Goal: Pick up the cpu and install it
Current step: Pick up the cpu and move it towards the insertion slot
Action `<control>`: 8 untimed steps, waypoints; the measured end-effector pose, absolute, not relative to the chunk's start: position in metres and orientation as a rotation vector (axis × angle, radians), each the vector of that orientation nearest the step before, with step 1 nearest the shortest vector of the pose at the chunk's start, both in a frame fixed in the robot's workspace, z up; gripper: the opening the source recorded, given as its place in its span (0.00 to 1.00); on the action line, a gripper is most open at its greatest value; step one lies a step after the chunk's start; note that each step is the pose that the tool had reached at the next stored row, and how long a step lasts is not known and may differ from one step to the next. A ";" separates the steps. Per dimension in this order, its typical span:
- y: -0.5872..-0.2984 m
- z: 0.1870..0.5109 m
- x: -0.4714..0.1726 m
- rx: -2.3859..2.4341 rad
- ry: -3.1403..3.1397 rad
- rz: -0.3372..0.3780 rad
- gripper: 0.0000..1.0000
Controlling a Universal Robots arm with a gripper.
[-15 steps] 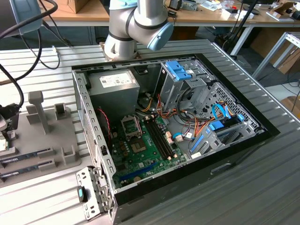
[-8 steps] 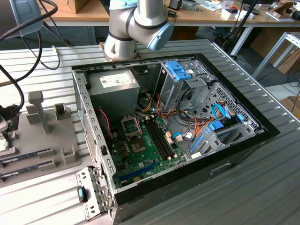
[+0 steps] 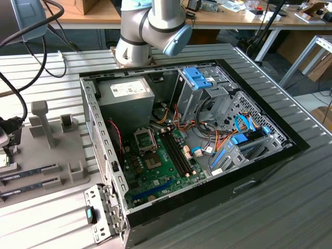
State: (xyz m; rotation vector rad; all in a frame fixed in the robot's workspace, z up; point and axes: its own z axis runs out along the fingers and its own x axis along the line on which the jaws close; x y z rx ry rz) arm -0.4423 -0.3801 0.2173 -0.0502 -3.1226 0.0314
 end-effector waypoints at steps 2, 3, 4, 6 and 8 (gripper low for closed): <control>-0.380 0.217 -0.442 -0.050 -3.123 0.031 0.54; -0.380 0.217 -0.442 -0.050 -3.123 0.031 0.54; -0.380 0.216 -0.442 -0.050 -3.123 0.031 0.54; -0.380 0.216 -0.442 -0.050 -3.123 0.031 0.54; -0.380 0.215 -0.442 -0.050 -3.123 0.031 0.54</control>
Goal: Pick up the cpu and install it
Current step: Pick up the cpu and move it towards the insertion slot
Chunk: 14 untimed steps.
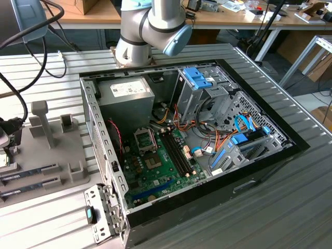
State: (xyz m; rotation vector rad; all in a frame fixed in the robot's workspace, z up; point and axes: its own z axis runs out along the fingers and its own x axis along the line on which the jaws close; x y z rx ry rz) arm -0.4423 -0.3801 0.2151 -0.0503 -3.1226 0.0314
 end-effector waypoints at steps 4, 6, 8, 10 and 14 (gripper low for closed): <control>-0.380 0.214 -0.442 -0.050 -3.123 0.031 0.54; -0.380 0.213 -0.442 -0.050 -3.123 0.031 0.54; -0.380 0.213 -0.442 -0.050 -3.123 0.031 0.54; -0.380 0.212 -0.442 -0.050 -3.123 0.031 0.54; -0.380 0.211 -0.442 -0.050 -3.123 0.031 0.54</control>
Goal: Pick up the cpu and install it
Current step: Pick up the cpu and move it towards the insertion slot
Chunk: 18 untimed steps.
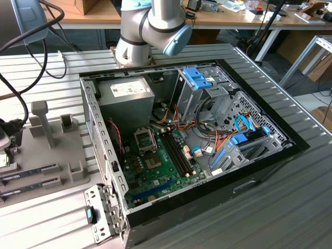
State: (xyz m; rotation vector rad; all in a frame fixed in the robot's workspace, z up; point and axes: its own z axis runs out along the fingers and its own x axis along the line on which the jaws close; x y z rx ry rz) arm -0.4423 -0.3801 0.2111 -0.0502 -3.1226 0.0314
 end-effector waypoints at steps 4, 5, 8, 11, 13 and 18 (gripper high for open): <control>-0.380 0.210 -0.442 -0.050 -3.123 0.031 0.54; -0.380 0.210 -0.442 -0.050 -3.123 0.031 0.54; -0.380 0.208 -0.442 -0.050 -3.123 0.031 0.54; -0.380 0.206 -0.442 -0.050 -3.123 0.031 0.54; -0.380 0.205 -0.442 -0.050 -3.123 0.031 0.54; -0.377 0.202 -0.443 -0.050 -3.123 0.031 0.54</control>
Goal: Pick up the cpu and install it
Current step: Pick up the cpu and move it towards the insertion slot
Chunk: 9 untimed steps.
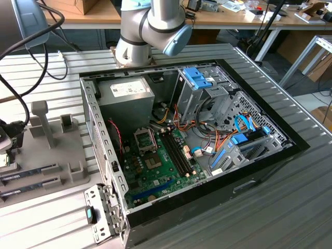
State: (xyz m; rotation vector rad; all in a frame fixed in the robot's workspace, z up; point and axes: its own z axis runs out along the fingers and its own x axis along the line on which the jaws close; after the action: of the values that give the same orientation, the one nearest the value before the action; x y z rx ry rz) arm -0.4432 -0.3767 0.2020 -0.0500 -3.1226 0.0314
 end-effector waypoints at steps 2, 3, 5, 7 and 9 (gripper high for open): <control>-0.376 0.201 -0.444 -0.050 -3.123 0.031 0.54; -0.376 0.201 -0.445 -0.050 -3.123 0.031 0.54; -0.376 0.196 -0.445 -0.046 -3.123 0.031 0.54; -0.376 0.191 -0.445 -0.032 -3.123 0.032 0.54; -0.376 0.191 -0.445 -0.029 -3.123 0.032 0.54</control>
State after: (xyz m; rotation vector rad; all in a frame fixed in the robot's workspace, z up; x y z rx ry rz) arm -0.4452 -0.3763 0.1910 -0.0286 -3.1230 0.0316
